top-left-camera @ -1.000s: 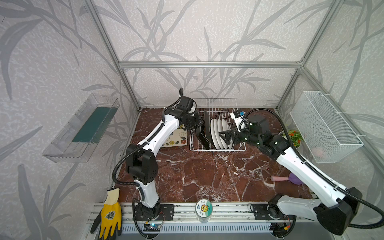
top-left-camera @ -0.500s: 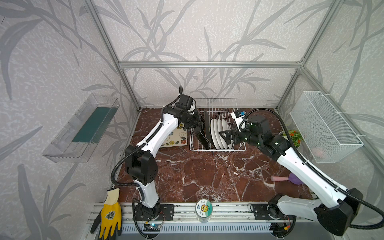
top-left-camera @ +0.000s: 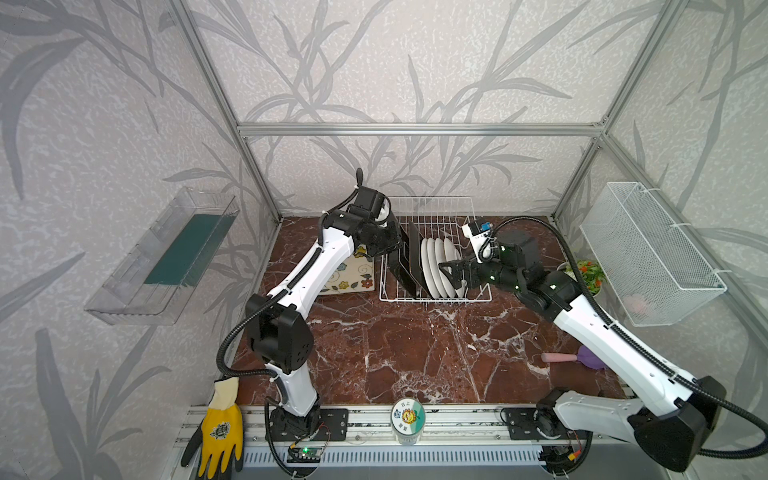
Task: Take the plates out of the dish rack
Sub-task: 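Lift the black square plate up out of the rack with the left gripper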
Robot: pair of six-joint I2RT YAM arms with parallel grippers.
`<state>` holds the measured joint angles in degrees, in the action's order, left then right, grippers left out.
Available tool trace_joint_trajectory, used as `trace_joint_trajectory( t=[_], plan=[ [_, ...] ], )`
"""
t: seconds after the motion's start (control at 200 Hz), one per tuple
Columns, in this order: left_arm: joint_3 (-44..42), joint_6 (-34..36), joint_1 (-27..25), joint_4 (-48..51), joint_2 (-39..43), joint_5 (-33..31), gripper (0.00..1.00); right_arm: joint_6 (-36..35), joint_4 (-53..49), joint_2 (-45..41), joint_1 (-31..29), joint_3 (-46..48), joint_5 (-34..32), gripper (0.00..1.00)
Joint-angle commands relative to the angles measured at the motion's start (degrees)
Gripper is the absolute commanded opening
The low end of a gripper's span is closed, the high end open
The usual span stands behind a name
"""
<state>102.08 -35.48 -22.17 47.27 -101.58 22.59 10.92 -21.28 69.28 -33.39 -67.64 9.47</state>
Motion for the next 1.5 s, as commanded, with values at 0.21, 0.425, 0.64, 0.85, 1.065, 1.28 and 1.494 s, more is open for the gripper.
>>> trace_joint_trajectory(
  t=[0.21, 0.425, 0.64, 0.85, 1.065, 1.28, 1.494],
  plan=[
    [6.91, 3.02, 0.52, -1.52, 5.16, -3.89, 0.00, 0.16, 1.13, 0.26, -0.29, -0.82, 0.37, 0.99],
    [6.53, 5.08, 0.55, -2.01, 6.21, -6.56, 0.00, -0.08, 1.15, 0.38, -0.29, -0.97, 0.09, 0.99],
    [6.65, 7.59, 0.56, -2.63, 7.77, -7.25, 0.00, 0.06, 1.16, 0.51, -0.34, -1.12, 0.43, 0.99],
    [6.22, 10.69, 0.55, -5.14, 10.07, -8.77, 0.00, 0.11, 1.15, 0.25, -0.29, -1.19, 0.28, 0.99],
    [4.57, 17.61, 0.40, -7.56, 12.32, -7.64, 0.00, 0.30, 0.80, 0.47, -0.34, -1.95, 0.30, 0.99],
    [1.90, 21.54, -0.18, -10.15, 13.62, -8.26, 0.00, 1.00, -0.34, 1.34, -0.32, -2.96, -0.35, 0.99],
    [-0.33, 26.70, -0.65, -12.01, 16.24, -10.67, 0.00, 3.48, -4.79, 3.52, -0.08, -6.37, -1.83, 0.99]
  ],
)
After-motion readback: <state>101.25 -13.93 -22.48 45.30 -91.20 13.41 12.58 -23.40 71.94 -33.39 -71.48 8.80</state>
